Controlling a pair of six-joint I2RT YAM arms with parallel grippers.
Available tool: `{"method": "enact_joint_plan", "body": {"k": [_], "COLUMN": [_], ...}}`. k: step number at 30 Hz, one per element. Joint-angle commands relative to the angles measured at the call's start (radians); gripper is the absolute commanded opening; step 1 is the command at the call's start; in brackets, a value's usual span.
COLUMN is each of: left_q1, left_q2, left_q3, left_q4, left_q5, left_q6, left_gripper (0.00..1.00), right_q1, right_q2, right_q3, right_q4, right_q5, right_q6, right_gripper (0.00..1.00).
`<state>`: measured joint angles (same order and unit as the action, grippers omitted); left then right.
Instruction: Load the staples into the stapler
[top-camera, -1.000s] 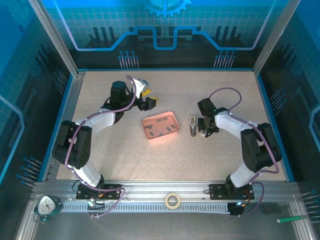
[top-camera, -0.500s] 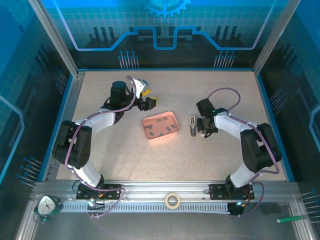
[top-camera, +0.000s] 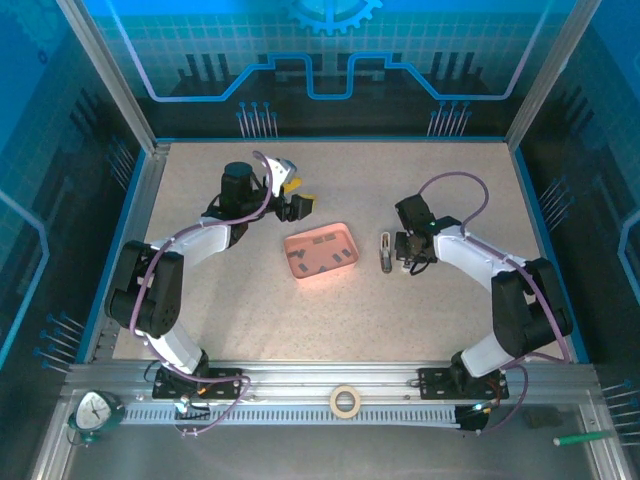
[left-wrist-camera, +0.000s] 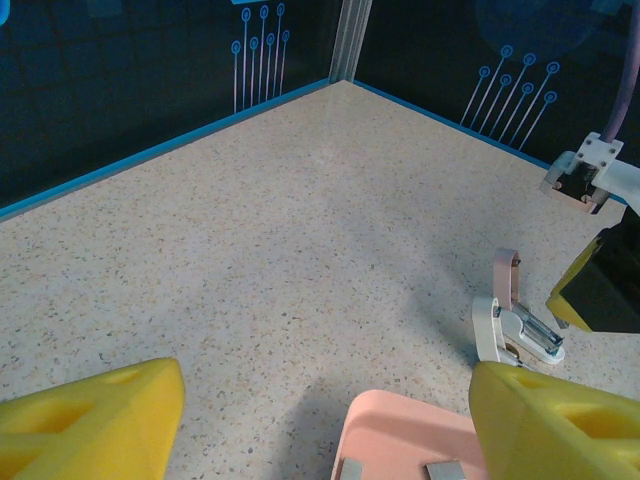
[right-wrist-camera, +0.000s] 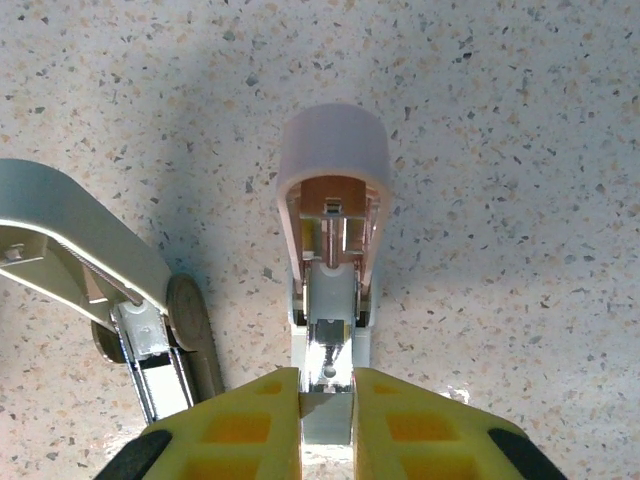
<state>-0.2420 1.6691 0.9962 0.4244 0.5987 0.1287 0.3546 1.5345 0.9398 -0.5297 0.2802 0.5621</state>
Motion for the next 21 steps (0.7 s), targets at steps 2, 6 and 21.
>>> {"method": "enact_joint_plan", "body": {"k": [2, 6, 21], "left_q1": [0.006, 0.006, 0.006], "left_q2": [-0.006, -0.005, 0.018], "left_q3": [0.006, 0.007, 0.033], "left_q4": [0.014, 0.011, 0.011], "left_q5": [0.003, 0.002, 0.001], "left_q6": [-0.003, -0.003, -0.006], "left_gripper": [0.76, 0.76, 0.76], "right_q1": [0.012, 0.012, 0.011], "right_q2": [0.02, 0.052, 0.075], "right_q3": [-0.019, -0.009, 0.021], "right_q4": [0.014, 0.005, 0.014], "right_q5": [-0.001, -0.007, -0.002], "right_q6": [0.03, 0.041, 0.027], "right_gripper": [0.17, 0.17, 0.18]}}
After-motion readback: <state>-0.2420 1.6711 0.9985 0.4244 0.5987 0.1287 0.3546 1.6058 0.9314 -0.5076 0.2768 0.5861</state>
